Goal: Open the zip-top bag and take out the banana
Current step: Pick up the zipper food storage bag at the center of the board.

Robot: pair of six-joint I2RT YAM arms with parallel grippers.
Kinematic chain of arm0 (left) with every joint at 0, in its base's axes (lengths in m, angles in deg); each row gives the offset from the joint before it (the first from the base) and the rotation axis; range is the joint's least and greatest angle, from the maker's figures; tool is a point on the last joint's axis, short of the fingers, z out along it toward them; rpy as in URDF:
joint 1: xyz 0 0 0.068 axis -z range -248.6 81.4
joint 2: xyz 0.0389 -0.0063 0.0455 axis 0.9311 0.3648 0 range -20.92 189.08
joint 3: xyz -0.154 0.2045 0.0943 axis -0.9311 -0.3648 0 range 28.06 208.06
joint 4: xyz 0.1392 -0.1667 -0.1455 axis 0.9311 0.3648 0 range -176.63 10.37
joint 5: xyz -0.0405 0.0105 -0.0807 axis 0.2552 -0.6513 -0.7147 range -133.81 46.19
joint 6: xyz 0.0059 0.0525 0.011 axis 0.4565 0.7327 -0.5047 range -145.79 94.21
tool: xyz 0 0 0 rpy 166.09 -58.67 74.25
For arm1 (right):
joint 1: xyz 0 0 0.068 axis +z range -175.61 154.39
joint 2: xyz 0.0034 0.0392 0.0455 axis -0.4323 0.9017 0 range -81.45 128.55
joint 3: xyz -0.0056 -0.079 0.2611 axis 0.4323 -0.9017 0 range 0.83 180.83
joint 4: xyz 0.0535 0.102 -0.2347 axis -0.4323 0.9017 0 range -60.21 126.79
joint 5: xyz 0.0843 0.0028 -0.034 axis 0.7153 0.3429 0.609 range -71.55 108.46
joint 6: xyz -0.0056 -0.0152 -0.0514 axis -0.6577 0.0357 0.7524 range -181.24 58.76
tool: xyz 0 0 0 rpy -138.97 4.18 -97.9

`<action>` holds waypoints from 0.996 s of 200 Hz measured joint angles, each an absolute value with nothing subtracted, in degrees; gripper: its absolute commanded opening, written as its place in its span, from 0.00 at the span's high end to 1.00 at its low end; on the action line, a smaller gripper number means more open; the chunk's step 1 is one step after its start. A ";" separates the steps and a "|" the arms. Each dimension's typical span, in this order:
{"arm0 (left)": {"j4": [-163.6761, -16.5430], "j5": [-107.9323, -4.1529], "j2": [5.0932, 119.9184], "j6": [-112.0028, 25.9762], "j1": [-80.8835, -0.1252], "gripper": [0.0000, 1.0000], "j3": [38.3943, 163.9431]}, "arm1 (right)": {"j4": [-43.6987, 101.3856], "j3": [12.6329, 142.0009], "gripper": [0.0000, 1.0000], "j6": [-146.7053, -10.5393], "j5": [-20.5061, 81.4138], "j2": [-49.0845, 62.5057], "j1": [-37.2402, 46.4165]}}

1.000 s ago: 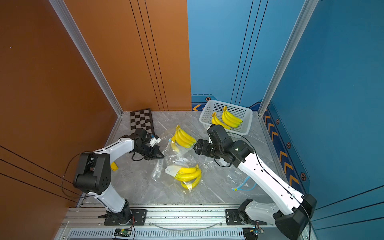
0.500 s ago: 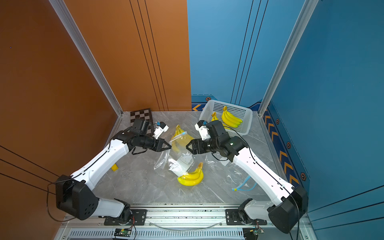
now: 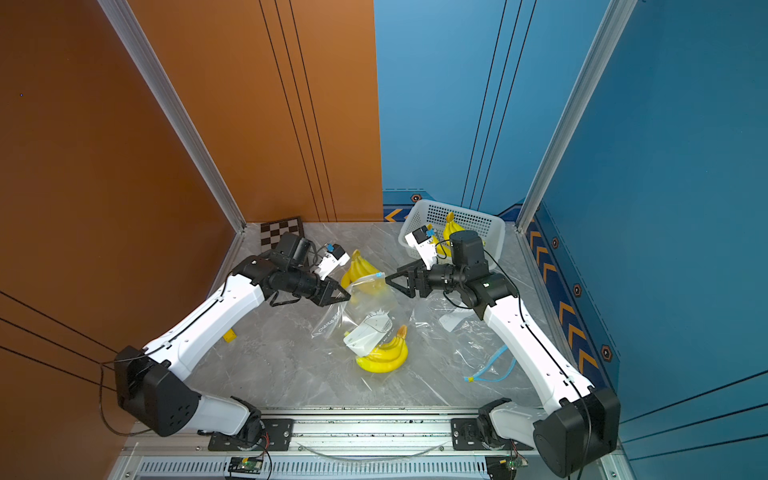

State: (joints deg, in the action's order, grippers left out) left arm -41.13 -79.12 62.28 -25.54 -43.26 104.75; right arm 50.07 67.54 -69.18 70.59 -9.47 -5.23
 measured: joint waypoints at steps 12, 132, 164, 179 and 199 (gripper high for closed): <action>-41.04 -78.73 62.45 -25.54 -42.78 0.96 104.79 | 50.18 67.54 0.45 -68.46 71.64 -8.53 -4.86; -40.52 -76.74 62.45 -25.56 -42.04 0.96 104.79 | 50.35 68.00 1.00 -65.05 70.73 -3.72 -1.23; -39.51 -76.81 62.28 -25.39 -42.71 0.44 105.89 | 50.85 68.86 1.00 -64.99 70.27 -4.24 -0.88; -37.88 -76.94 61.84 -25.83 -43.28 0.35 108.12 | 51.88 69.93 1.00 -64.05 69.37 -5.32 -0.45; -36.56 -78.49 60.64 -26.61 -43.70 0.34 112.77 | 54.48 72.62 1.00 -61.25 68.52 -7.11 -0.05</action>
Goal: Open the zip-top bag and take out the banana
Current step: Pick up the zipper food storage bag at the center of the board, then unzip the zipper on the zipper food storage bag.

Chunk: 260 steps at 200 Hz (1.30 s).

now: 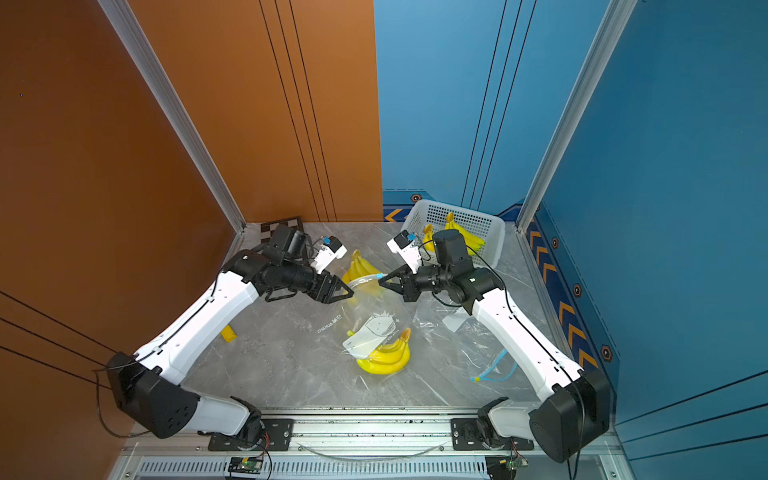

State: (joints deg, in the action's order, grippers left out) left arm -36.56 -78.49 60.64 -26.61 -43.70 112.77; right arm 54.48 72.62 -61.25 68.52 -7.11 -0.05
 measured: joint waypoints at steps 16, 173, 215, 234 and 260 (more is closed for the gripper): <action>-36.06 -80.37 60.42 -27.57 -42.84 0.34 117.67 | 57.43 75.70 1.00 -57.82 67.78 -8.31 0.01; -34.79 -89.53 71.13 -25.32 -33.36 0.49 135.44 | 75.51 88.20 1.00 -43.22 67.34 -7.30 1.04; -34.84 -90.23 71.13 -21.61 -32.24 0.64 135.44 | 77.17 87.98 1.00 -43.04 67.32 -7.02 1.89; -34.86 -90.86 71.13 -20.54 -31.83 0.66 135.44 | 77.50 87.76 1.00 -43.04 67.10 -7.04 2.16; -34.86 -90.95 71.13 -19.31 -31.72 0.72 135.44 | 77.74 87.30 1.00 -43.04 67.14 -7.04 2.16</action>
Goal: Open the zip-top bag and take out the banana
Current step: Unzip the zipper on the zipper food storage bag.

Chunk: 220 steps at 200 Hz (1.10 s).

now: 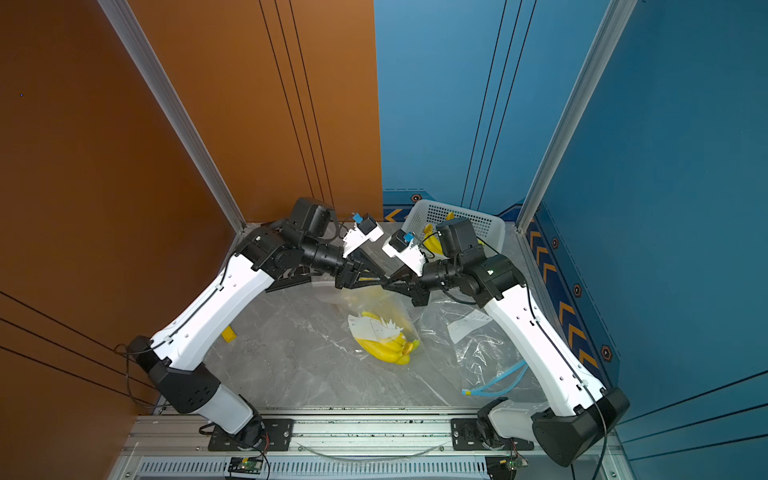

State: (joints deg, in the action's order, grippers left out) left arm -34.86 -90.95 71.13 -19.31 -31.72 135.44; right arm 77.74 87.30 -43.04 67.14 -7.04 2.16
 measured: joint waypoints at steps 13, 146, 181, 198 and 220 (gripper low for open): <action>-34.86 -90.99 71.13 -19.09 -31.72 0.76 135.44 | 77.80 87.19 1.00 -43.04 67.25 -7.09 2.16; -35.27 -87.76 69.82 -15.49 -31.26 0.98 131.94 | 77.28 84.68 1.00 -43.72 68.63 -8.20 -0.69; -35.34 -86.55 67.89 -15.25 -32.62 0.97 129.29 | 75.18 83.17 1.00 -45.60 69.72 -9.05 -2.59; -35.23 -85.96 66.43 -14.98 -33.29 0.97 127.59 | 75.01 82.91 1.00 -46.12 69.92 -9.36 -3.02; -34.55 -85.13 64.07 -14.26 -34.69 0.97 124.90 | 74.57 82.87 1.00 -46.32 69.92 -9.56 -3.61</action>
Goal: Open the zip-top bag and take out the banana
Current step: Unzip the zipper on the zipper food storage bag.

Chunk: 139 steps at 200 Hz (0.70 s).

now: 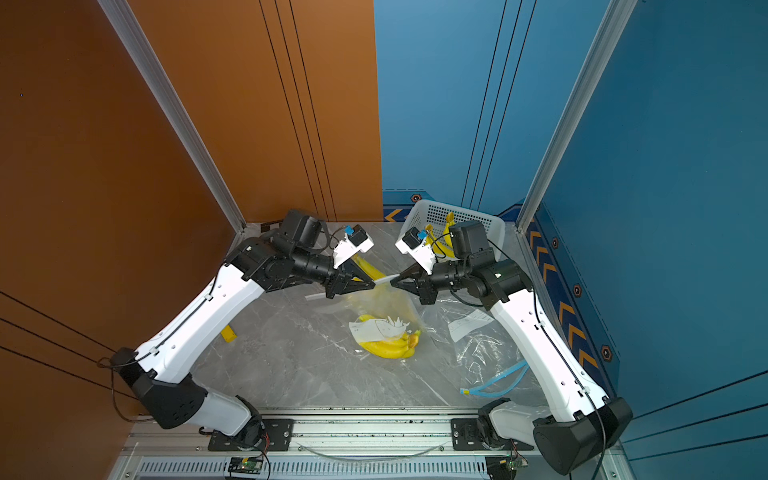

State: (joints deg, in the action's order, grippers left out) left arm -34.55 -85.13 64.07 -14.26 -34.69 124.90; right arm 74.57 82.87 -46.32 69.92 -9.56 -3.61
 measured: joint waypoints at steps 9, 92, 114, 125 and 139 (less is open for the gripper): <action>-34.44 -84.89 62.78 -13.96 -35.81 0.97 123.13 | 74.46 82.80 1.00 -46.50 69.90 -9.69 -4.10; -32.32 -79.49 46.14 -13.11 -44.35 0.96 103.77 | 72.58 79.68 1.00 -48.18 68.76 -13.49 -11.07; -31.45 -78.18 44.24 -12.91 -44.35 0.96 102.15 | 72.56 79.37 1.00 -48.24 68.67 -13.47 -11.18; -31.12 -77.70 43.81 -12.86 -44.42 0.96 101.80 | 72.56 79.35 1.00 -48.24 68.54 -13.47 -11.31; -30.95 -77.37 43.48 -12.86 -44.55 0.96 101.49 | 72.47 79.33 1.00 -48.31 68.34 -13.47 -11.40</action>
